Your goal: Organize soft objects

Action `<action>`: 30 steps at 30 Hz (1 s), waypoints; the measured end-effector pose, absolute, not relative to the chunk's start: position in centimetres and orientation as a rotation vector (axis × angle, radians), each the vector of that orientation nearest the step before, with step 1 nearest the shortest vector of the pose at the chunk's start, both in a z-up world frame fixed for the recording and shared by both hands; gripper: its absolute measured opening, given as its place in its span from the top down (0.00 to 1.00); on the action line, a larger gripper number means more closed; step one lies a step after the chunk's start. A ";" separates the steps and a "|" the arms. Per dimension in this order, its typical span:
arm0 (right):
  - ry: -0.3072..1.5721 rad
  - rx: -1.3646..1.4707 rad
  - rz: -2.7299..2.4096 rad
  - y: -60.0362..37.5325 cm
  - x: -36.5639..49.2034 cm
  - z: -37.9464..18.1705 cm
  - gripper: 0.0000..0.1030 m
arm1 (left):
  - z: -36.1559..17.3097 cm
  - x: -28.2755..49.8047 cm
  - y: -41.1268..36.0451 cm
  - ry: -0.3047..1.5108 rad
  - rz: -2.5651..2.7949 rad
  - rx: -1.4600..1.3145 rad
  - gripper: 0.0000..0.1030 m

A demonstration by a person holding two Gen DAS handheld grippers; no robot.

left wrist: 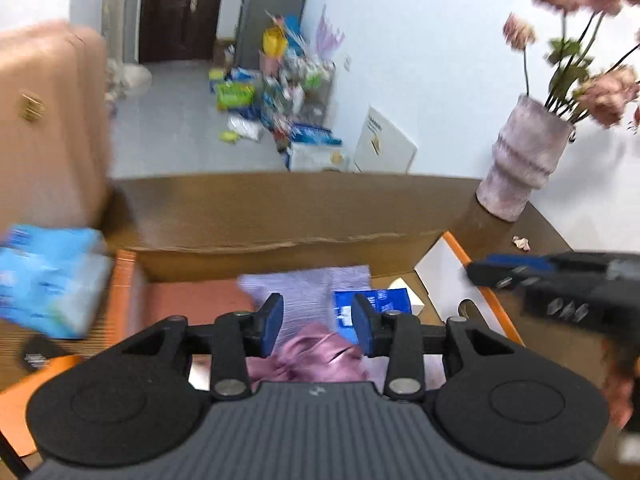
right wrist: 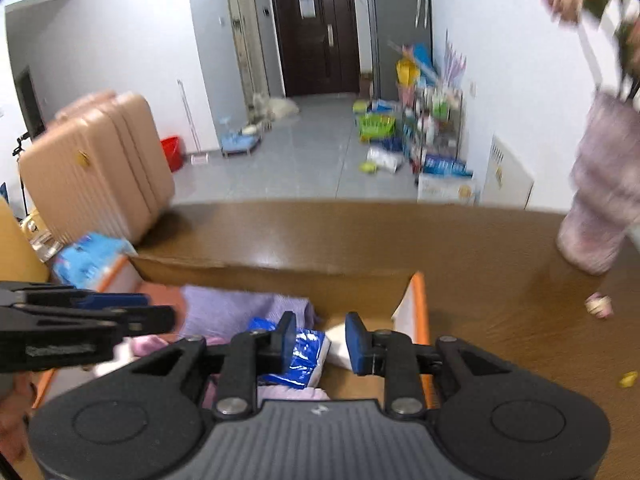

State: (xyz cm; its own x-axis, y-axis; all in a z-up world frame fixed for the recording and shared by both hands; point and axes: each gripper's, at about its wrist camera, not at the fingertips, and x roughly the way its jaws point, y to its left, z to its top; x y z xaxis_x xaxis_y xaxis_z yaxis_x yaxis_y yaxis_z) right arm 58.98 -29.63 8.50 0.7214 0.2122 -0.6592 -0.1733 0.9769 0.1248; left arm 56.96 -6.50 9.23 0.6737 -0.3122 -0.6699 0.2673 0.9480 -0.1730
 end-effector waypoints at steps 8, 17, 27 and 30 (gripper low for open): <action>0.613 0.027 0.192 -30.9 49.4 13.4 0.42 | 13.0 46.0 -1.1 0.553 -0.145 0.046 0.29; 0.291 0.004 0.115 -30.0 41.6 11.1 0.08 | 11.2 38.5 -0.9 0.299 -0.035 0.051 0.06; 0.227 0.043 0.100 -29.7 38.3 11.9 0.08 | 11.8 35.4 -0.5 0.249 -0.080 0.026 0.06; 0.220 0.063 0.102 -29.7 37.0 11.3 0.08 | 11.3 34.3 -0.1 0.228 -0.081 0.023 0.04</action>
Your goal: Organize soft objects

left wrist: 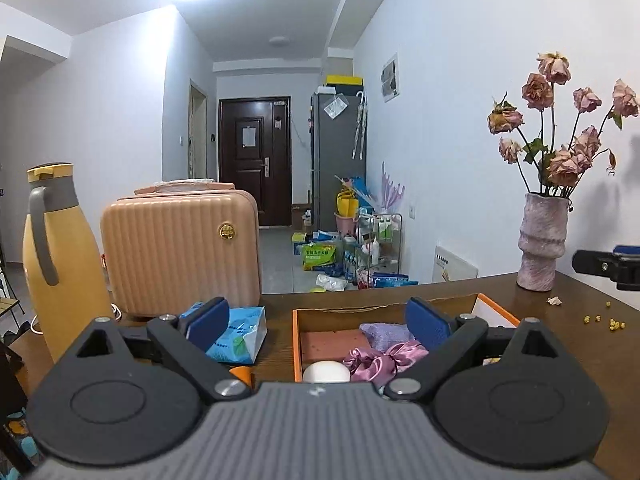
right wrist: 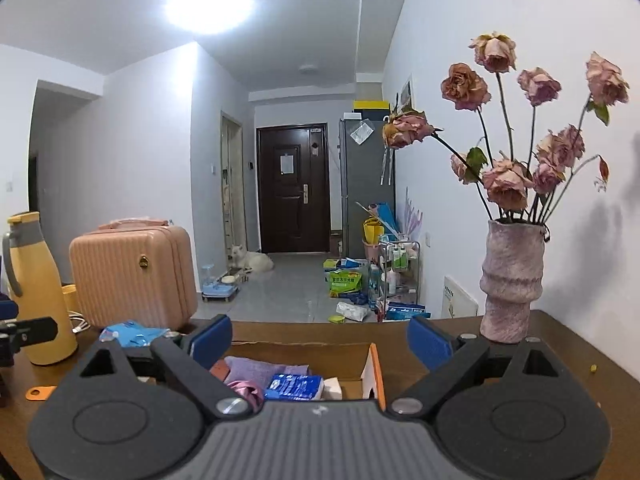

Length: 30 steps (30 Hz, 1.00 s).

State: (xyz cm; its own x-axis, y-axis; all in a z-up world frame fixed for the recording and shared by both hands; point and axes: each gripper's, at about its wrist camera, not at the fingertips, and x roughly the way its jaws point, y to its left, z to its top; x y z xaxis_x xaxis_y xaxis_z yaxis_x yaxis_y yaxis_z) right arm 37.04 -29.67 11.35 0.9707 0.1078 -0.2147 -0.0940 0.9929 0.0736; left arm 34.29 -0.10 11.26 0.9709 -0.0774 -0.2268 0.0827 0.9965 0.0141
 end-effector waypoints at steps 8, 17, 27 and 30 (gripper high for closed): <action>0.240 0.074 0.086 -29.6 29.8 5.6 0.08 | 5.0 26.7 3.2 0.192 -0.007 -0.001 0.03; 0.320 0.060 0.094 -27.6 17.9 0.6 0.08 | 1.1 13.1 5.3 0.282 0.033 -0.015 0.03; 0.347 0.089 0.122 -26.0 5.2 -0.7 0.03 | 2.0 3.8 4.9 0.298 -0.036 -0.033 0.00; 0.301 0.058 0.129 -25.4 4.8 0.3 0.03 | 2.6 3.7 4.6 0.281 -0.030 -0.027 0.00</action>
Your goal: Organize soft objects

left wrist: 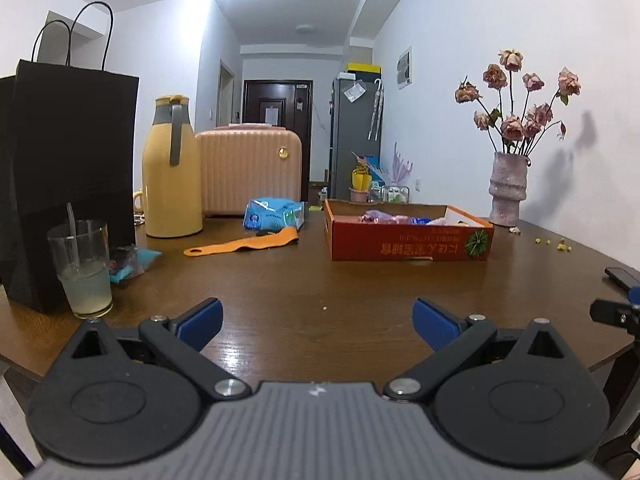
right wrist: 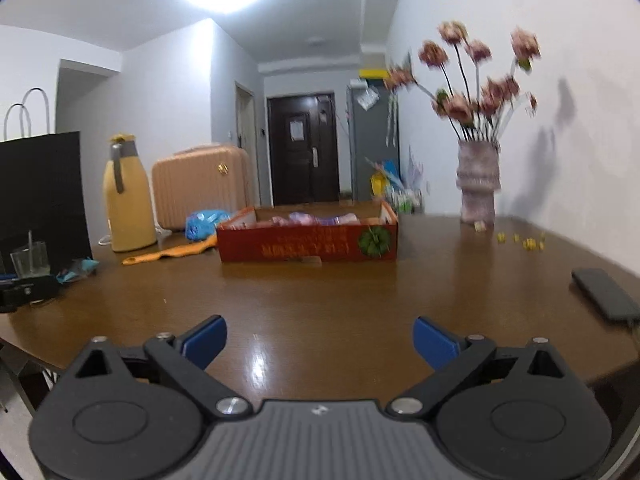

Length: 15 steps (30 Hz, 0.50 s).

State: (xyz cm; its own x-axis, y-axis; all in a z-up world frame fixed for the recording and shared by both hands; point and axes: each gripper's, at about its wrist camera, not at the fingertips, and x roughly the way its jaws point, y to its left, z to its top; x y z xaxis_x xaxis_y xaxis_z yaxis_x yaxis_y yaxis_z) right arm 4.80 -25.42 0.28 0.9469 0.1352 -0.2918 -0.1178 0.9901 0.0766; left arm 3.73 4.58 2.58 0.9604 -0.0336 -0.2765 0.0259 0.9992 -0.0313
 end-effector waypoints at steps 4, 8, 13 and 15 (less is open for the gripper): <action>0.253 0.099 0.110 -25.6 4.9 1.2 0.03 | 3.1 3.5 4.5 0.259 -0.033 -0.023 0.00; 0.244 0.074 0.105 -25.5 4.8 1.3 0.00 | 3.3 3.5 4.4 0.242 -0.015 -0.009 0.00; 0.217 0.069 0.096 -25.2 4.7 1.4 0.00 | 3.5 3.3 4.4 0.232 -0.010 -0.003 0.00; 0.208 0.052 0.088 -25.0 4.6 1.4 0.00 | 3.5 3.1 4.5 0.230 -0.013 0.006 0.00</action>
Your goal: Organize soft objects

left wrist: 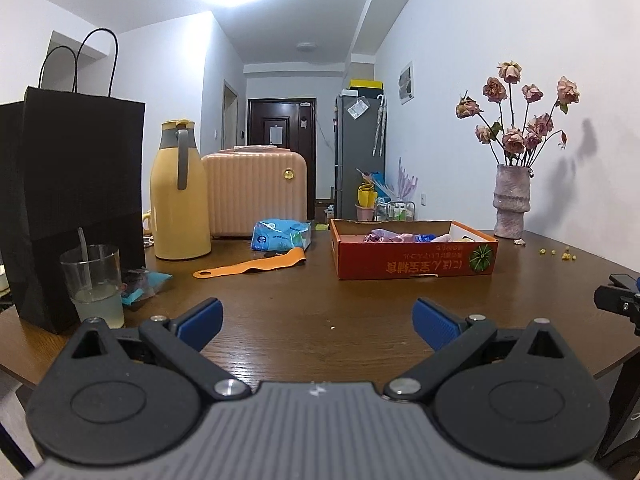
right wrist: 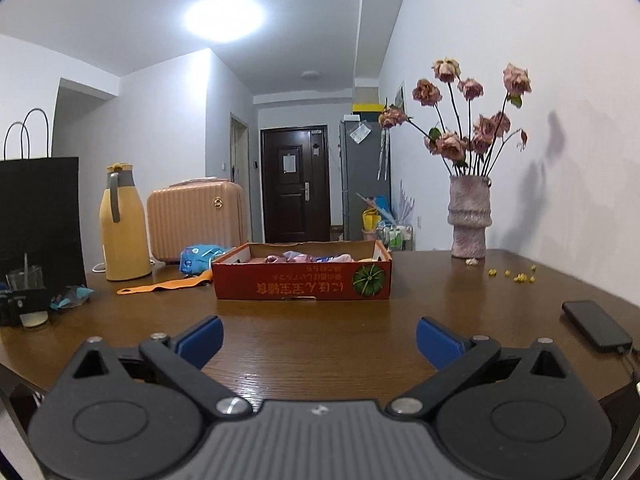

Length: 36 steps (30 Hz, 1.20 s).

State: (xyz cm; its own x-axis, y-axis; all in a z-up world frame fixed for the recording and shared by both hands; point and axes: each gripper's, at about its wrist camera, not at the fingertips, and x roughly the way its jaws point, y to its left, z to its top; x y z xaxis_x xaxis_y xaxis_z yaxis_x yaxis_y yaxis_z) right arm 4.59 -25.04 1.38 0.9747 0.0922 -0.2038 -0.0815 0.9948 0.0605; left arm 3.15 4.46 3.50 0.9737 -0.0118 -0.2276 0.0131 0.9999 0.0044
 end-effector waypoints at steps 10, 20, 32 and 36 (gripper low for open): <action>0.222 0.052 0.102 -24.9 4.8 1.1 0.00 | 3.3 3.2 4.4 0.244 -0.027 0.008 0.00; 0.228 0.052 0.102 -24.7 4.8 0.8 0.00 | 3.1 3.2 4.4 0.247 -0.029 0.007 0.00; 0.232 0.060 0.118 -24.8 4.8 0.8 0.00 | 3.0 3.1 4.4 0.247 -0.031 0.005 0.00; 0.216 0.044 0.106 -24.6 4.6 0.7 0.00 | 3.0 3.1 4.3 0.246 -0.031 0.006 0.00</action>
State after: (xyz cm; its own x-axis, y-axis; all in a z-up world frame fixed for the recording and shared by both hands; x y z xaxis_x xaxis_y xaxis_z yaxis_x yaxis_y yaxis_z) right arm 4.64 -24.59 0.74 0.9712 0.1098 -0.2113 -0.1003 0.9934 0.0550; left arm 3.13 4.35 3.04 0.9693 -0.0297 -0.2440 0.0312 0.9995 0.0026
